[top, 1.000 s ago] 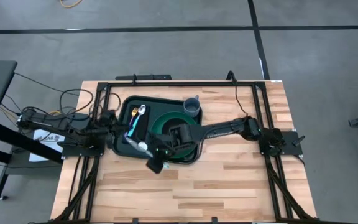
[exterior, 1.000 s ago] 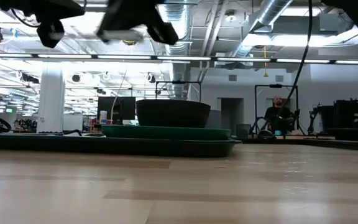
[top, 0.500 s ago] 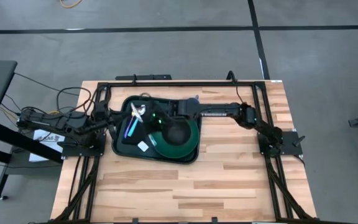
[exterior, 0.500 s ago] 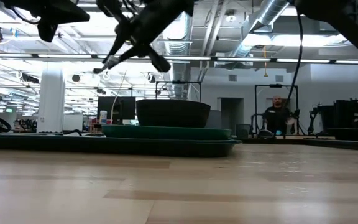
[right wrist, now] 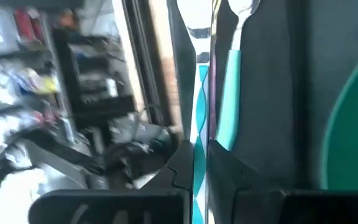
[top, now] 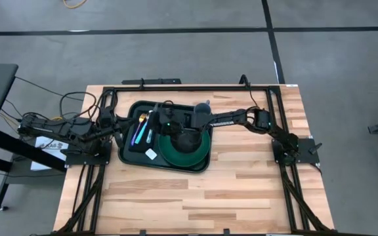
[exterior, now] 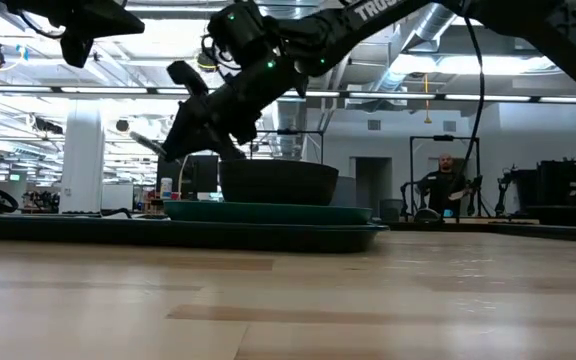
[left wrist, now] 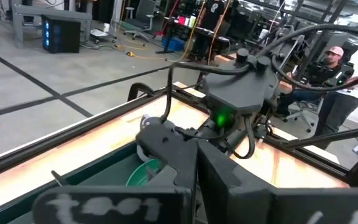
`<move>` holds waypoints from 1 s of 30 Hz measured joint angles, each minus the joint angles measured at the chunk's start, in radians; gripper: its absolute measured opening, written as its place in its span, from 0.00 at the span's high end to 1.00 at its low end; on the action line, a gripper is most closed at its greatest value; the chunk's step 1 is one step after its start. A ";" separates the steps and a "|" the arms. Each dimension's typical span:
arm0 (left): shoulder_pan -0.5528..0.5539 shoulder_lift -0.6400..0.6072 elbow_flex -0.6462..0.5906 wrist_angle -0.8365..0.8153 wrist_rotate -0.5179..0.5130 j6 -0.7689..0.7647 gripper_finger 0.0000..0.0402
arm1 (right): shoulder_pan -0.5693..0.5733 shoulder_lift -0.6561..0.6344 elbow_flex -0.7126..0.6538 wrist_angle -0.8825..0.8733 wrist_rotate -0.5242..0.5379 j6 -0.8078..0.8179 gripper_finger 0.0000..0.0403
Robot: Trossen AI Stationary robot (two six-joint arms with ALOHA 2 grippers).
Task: Set up tray
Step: Put the blue patterned knife on the black tray on top of the napkin
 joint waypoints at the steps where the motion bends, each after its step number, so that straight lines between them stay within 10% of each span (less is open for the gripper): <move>1: 0.000 0.000 0.000 0.000 0.000 0.000 1.00 | 0.003 0.000 -0.013 0.020 0.009 0.025 0.97; 30: 0.000 0.000 0.000 -0.009 0.074 -0.007 1.00 | 0.002 0.171 0.257 -0.182 0.004 -0.116 0.97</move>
